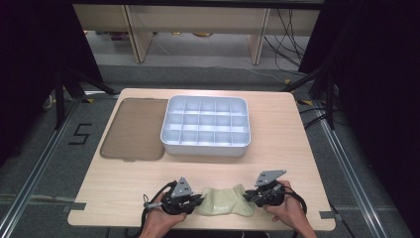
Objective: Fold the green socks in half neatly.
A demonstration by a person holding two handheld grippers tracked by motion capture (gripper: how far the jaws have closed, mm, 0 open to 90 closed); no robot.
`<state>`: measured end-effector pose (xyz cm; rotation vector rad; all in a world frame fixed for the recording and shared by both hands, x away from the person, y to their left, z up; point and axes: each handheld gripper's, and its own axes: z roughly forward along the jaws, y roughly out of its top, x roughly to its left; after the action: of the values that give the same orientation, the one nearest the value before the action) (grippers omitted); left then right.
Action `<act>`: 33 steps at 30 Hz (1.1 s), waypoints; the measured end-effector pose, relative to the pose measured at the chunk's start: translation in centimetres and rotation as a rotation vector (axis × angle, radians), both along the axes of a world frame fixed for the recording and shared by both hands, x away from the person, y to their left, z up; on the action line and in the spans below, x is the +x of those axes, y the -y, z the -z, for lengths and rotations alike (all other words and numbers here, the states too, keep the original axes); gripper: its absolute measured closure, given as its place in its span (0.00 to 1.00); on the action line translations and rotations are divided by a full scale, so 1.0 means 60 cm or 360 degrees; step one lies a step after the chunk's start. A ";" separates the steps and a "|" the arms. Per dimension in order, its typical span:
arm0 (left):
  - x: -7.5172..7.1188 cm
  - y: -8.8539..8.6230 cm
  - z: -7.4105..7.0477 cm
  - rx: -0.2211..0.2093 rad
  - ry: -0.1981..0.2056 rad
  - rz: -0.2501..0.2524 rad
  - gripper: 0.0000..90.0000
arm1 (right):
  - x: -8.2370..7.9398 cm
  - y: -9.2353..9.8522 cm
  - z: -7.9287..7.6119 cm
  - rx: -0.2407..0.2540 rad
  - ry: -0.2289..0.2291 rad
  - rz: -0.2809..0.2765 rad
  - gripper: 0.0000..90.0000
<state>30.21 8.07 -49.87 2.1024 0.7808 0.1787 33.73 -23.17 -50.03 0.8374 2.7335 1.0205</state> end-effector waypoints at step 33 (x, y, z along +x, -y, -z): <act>0.012 -0.030 -0.048 0.0052 -0.0017 0.0068 0.92 | 0.014 -0.108 -0.016 0.0110 0.0129 -0.0089 1.00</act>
<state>30.94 9.87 -46.99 2.1507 0.7433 0.1585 34.55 -16.67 -49.04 0.7163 2.6815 1.1398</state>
